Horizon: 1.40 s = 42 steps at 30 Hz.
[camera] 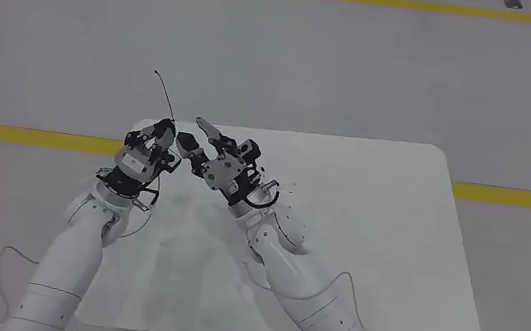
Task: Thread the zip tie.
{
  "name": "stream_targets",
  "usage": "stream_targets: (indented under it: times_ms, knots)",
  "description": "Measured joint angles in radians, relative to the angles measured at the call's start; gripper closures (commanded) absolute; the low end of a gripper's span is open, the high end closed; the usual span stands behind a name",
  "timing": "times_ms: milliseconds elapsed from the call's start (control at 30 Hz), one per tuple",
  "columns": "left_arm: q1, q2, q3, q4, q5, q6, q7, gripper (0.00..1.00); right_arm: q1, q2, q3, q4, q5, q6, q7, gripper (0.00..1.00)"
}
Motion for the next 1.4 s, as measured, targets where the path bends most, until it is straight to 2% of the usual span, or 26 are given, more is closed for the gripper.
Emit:
stream_targets:
  times_ms: [133,300,600,1067,1400]
  knots:
    - [0.000,0.000,0.000,0.000,0.000,0.000,0.000,1.00,0.003,-0.003,-0.007,0.004,0.004,-0.003,0.002,0.73]
    - [0.000,0.000,0.000,0.000,0.000,0.000,0.000,1.00,0.006,-0.008,-0.015,0.015,0.011,-0.008,0.003,0.76]
    - [0.000,0.000,0.000,0.000,0.000,0.000,0.000,1.00,0.019,-0.016,-0.024,0.036,0.013,-0.024,0.002,0.86]
    - [0.000,0.000,0.000,0.000,0.000,0.000,0.000,1.00,0.039,-0.029,-0.040,0.068,0.020,-0.031,0.008,0.84]
    - [0.000,0.000,0.000,0.000,0.000,0.000,0.000,1.00,0.052,-0.038,-0.042,0.090,0.024,-0.040,0.013,0.88]
